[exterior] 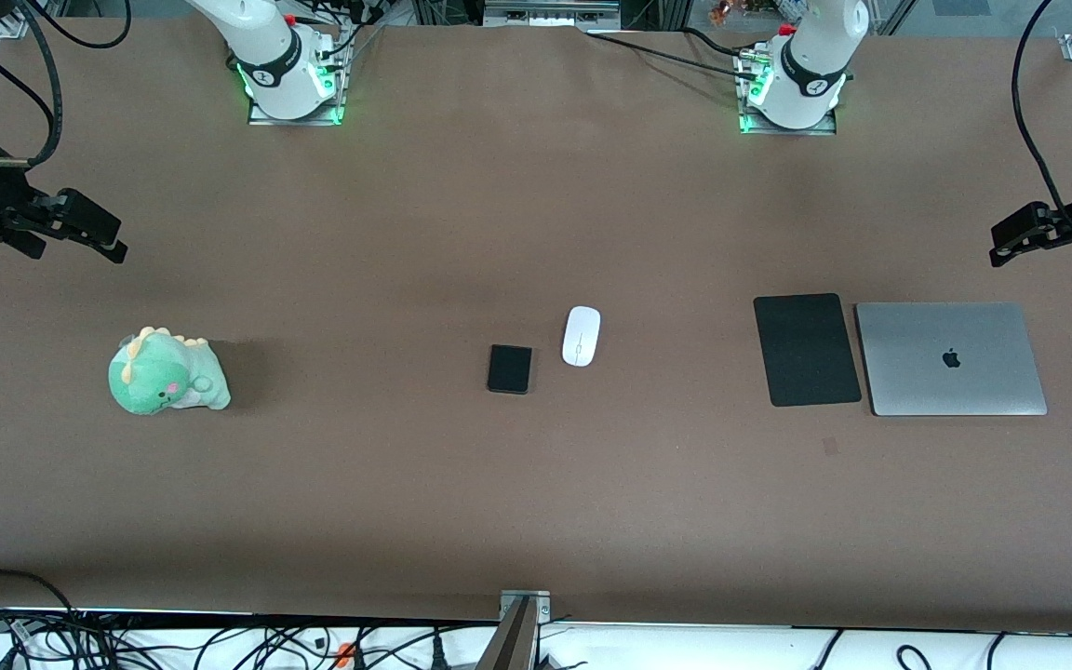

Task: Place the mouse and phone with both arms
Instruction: 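Move the left gripper from rest toward the white mouse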

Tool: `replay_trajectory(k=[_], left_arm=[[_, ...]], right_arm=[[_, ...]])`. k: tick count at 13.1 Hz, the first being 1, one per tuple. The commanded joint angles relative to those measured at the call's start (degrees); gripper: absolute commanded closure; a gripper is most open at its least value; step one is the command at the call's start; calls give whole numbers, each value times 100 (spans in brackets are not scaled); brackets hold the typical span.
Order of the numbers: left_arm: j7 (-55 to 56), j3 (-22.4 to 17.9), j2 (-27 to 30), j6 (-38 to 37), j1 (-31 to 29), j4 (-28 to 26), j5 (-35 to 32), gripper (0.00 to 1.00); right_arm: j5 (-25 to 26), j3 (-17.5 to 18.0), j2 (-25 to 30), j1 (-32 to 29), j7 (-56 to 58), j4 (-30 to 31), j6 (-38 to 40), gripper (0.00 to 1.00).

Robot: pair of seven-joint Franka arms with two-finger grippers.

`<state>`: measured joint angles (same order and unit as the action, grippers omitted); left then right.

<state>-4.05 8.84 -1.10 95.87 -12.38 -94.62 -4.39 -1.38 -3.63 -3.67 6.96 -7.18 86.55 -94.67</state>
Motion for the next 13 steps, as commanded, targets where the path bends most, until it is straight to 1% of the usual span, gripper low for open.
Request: replay_trajectory(k=[1,5,7,9,11,12,13], left_arm=[[-35,57,-57,-130,-10,163,-9,0],[-44,48,-57,-191,-19,163,8,0],[-44,48,-101,-367,7,155,25,0],[-52,109,-171,-735,112,146,25,0],[-44,363,-416,-1069,201,146,25,0],[-35,591,-583,-1114,201,128,60,0],[43,819,-741,-1071,201,93,278,0]], right_arm=[[85,29,-28,-28,6,-68,45,0],[85,29,-28,-28,-2,-77,1,0],[85,29,-28,-28,-2,-77,9,0],[85,21,-46,-45,6,-68,44,0],[85,-15,-46,-107,15,-68,45,0],[85,-15,-46,-116,15,-68,45,0],[85,-15,-46,-125,15,-68,53,0]])
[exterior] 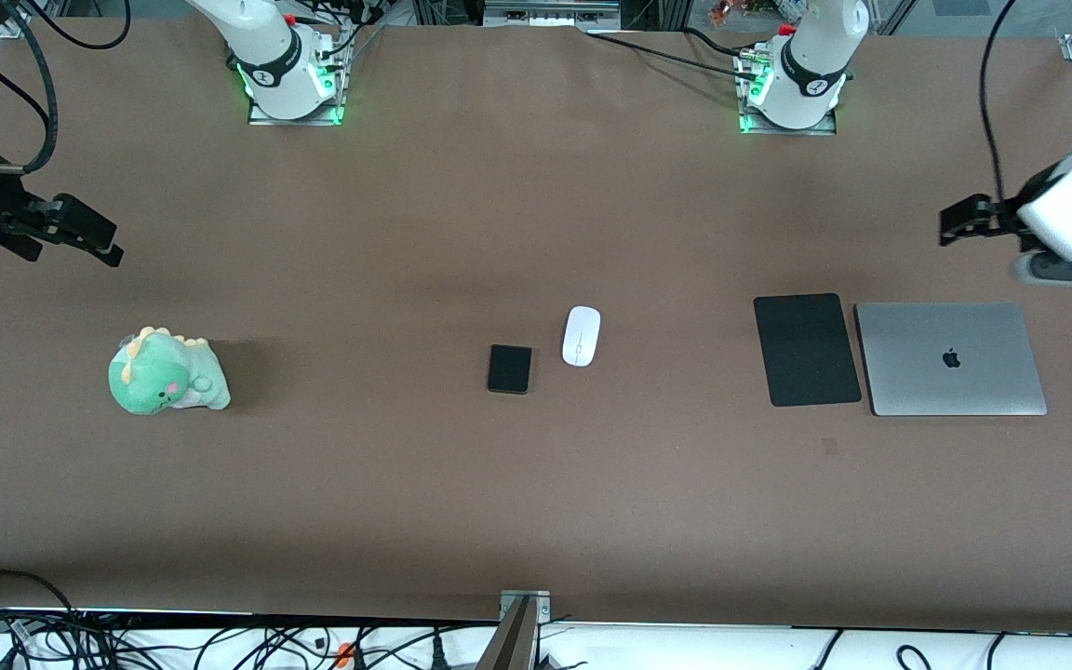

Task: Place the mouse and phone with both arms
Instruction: 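Move the left gripper from rest toward the white mouse, then lower the left gripper onto the white mouse and close it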

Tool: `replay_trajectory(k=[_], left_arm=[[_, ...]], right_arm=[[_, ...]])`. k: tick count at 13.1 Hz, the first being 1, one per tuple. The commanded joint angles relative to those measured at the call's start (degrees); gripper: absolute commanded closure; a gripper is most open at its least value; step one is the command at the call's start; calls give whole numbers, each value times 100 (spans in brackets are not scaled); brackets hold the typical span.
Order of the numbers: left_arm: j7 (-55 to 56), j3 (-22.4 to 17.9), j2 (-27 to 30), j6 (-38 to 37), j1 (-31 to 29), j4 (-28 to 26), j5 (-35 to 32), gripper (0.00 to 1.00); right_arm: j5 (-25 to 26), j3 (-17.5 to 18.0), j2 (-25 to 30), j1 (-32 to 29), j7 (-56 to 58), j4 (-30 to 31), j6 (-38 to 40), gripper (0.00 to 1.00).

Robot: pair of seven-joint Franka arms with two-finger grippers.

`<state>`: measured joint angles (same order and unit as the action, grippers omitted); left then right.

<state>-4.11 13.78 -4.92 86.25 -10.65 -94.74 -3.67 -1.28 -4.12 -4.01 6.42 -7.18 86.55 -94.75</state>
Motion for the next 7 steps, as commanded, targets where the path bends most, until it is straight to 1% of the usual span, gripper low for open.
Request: replay_trajectory(k=[1,3,4,7], left_arm=[[198,570,-656,74,28,96,375,0],[1038,1124,-1237,1020,159,17,368,0],[1557,1179,-1474,1451,412,8,333,0],[2368,1170,-2116,2778,1247,8,297,0]], right_arm=[[76,25,-12,-70,14,-68,61,0],[67,42,-12,-9,-21,-85,53,0],[67,60,-12,0,-47,-86,53,0],[67,51,-12,-9,-12,-86,53,0]])
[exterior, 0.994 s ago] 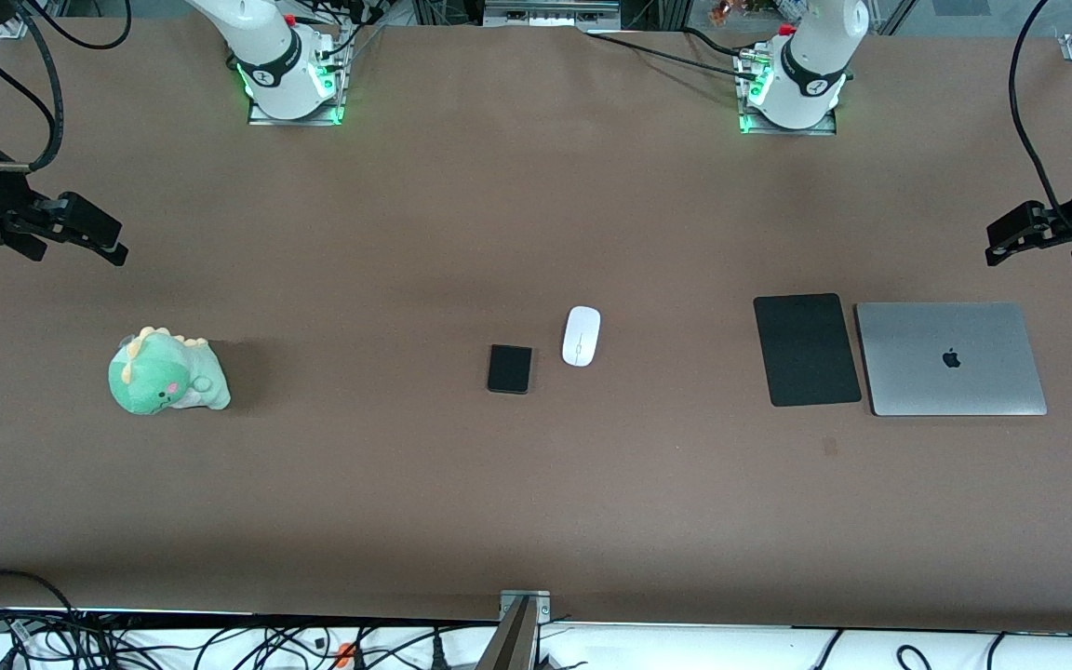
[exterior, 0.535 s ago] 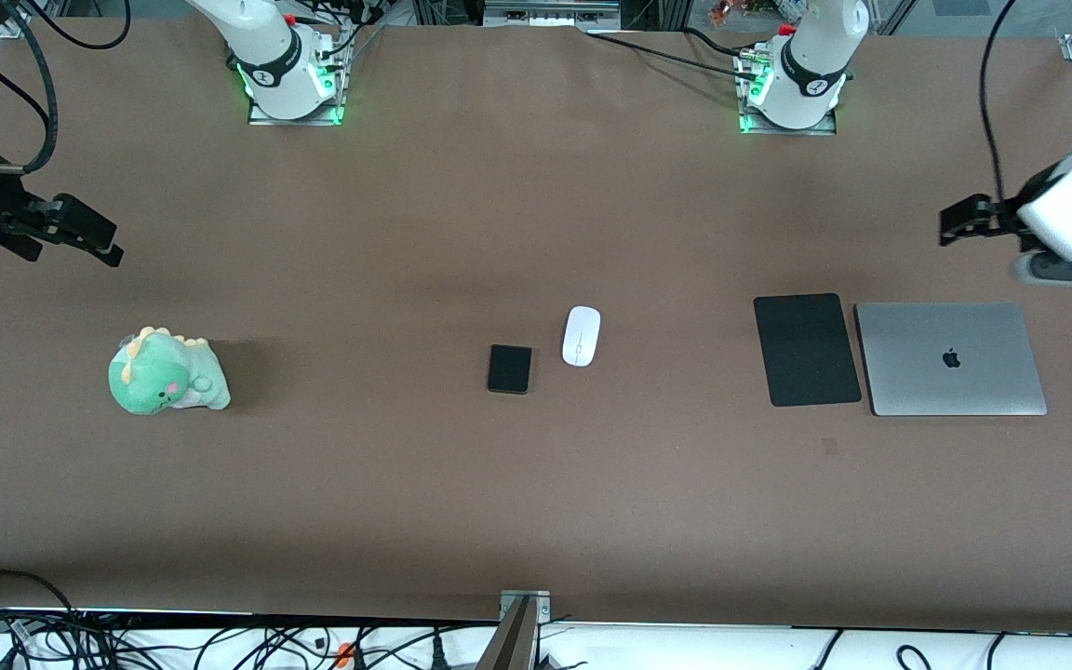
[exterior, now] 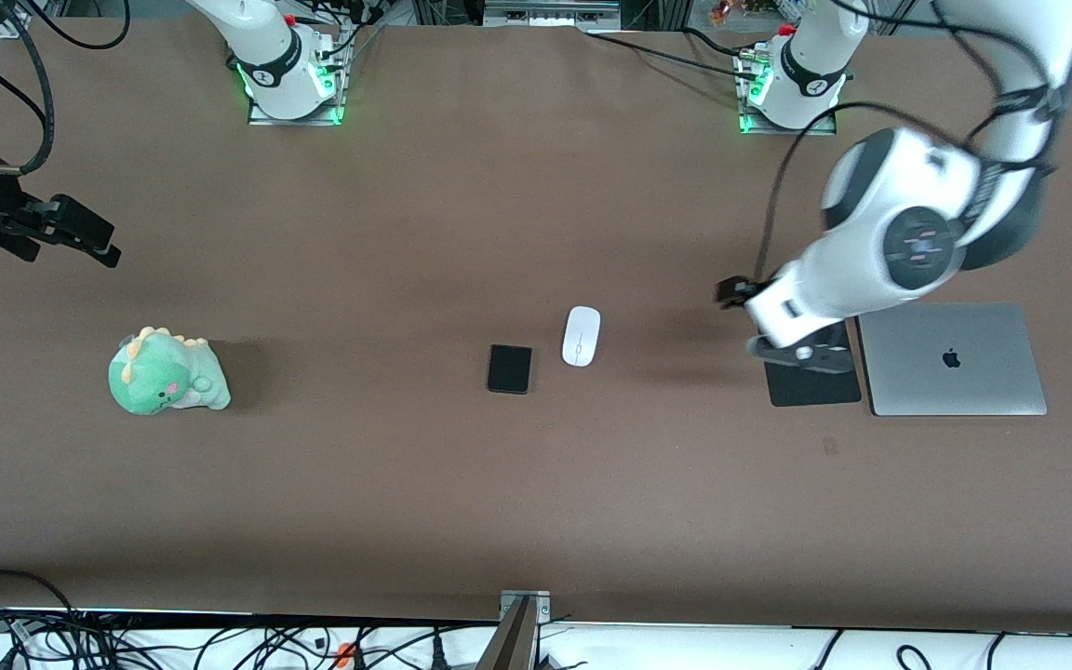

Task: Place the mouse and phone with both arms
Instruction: 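Lower the left gripper onto the white mouse and close it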

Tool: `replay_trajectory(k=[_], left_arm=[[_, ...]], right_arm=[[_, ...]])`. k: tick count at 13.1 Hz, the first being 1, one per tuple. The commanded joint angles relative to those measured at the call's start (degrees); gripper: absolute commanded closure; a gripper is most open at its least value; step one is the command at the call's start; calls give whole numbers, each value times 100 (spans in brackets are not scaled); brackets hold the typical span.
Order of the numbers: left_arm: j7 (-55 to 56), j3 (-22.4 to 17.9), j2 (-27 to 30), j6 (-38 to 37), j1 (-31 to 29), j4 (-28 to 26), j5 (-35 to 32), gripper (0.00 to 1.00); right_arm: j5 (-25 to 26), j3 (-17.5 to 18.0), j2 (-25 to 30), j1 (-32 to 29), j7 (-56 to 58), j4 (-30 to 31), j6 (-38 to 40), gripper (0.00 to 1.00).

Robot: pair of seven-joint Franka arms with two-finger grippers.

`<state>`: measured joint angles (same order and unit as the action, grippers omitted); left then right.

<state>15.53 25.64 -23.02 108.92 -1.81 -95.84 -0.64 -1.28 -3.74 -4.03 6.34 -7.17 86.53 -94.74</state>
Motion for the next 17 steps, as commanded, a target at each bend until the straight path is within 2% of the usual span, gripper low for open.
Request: replay_trajectory(k=[1,3,6,9,15,17], left_arm=[[677,-15,-535,916,583,118,-6,0],[1204,-59,-913,1602,1092,118,-180,0],[2197,-42,-1397,2193,1550,118,-1444,0],[2735,-51,-1802,2756,1815,118,-2061,0],[3175,-59,-2259,2959,2000,118,-3115,0],[3359,-42,-2321,2968,1991,118,-3214,0]], right_arm=[[67,23,-10,-1,-12,-84,52,0],[67,23,-10,7,-12,-84,43,0],[58,23,-10,7,-12,-84,43,0],[58,32,-2,7,-12,-93,43,0],[67,58,16,95,-13,-101,52,0],[67,32,7,87,5,-101,52,0]])
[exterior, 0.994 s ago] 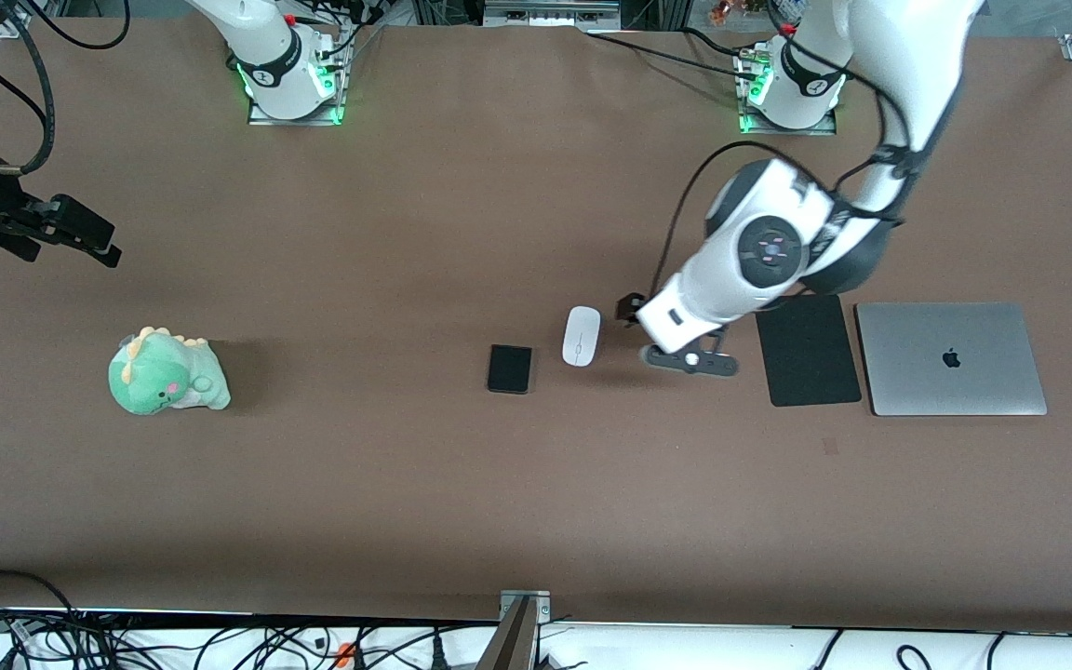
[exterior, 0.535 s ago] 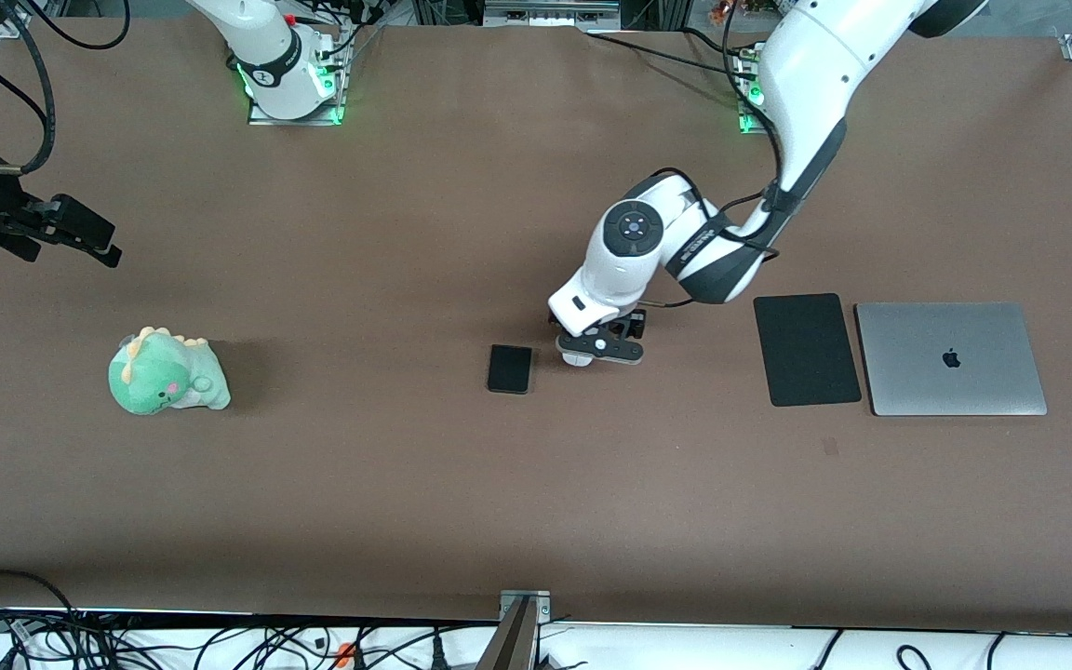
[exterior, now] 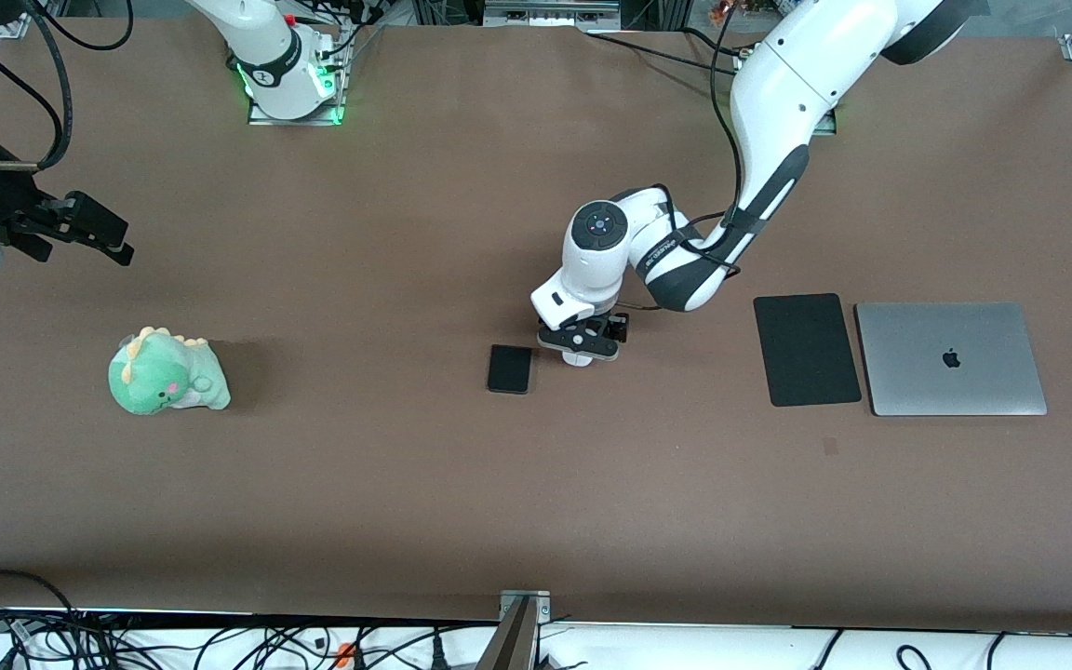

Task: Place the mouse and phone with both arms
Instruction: 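Lower the left gripper onto the white mouse and close it, then carry the mouse onto the black pad while the right gripper reaches out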

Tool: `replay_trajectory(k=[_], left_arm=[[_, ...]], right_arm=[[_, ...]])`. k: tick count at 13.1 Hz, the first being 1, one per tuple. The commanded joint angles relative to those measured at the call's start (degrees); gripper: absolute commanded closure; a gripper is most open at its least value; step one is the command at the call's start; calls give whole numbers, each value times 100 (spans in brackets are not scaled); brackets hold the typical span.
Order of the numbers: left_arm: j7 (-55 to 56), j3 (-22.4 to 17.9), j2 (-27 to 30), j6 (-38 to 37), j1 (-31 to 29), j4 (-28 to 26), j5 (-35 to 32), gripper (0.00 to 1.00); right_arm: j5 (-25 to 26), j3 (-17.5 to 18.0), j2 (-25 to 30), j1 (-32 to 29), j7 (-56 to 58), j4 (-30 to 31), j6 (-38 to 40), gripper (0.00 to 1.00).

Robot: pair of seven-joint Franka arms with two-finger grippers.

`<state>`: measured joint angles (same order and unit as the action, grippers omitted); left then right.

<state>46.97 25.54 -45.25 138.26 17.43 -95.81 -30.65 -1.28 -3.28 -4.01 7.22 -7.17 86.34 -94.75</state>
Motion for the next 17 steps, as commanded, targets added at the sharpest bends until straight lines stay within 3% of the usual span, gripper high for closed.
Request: replay_trajectory(k=[1,2,4,5,7,11,14,17], left_arm=[[225,-32,-98,34,103,115,-222,7],[216,-32,-89,26,112,115,-223,20],[216,-23,-63,8,103,115,-214,54],[225,-23,-54,-1,94,115,-214,62],[225,-14,51,-97,7,115,-170,62],[181,12,595,-1378,-519,221,-100,58],[111,21,929,-2301,-1388,221,286,57],[-1001,56,1097,-3101,-2197,212,305,56]], right_arm=[[67,-6,6,-1,5,-82,54,0],[75,2,14,7,5,-82,36,0],[137,3,6,8,-4,-82,18,0],[128,3,-3,8,5,-82,10,0],[137,3,-3,8,-12,-82,10,0],[146,20,85,7,-21,-100,343,0],[102,3,-3,-1,49,-91,300,0],[181,11,-3,130,-57,-38,300,0]])
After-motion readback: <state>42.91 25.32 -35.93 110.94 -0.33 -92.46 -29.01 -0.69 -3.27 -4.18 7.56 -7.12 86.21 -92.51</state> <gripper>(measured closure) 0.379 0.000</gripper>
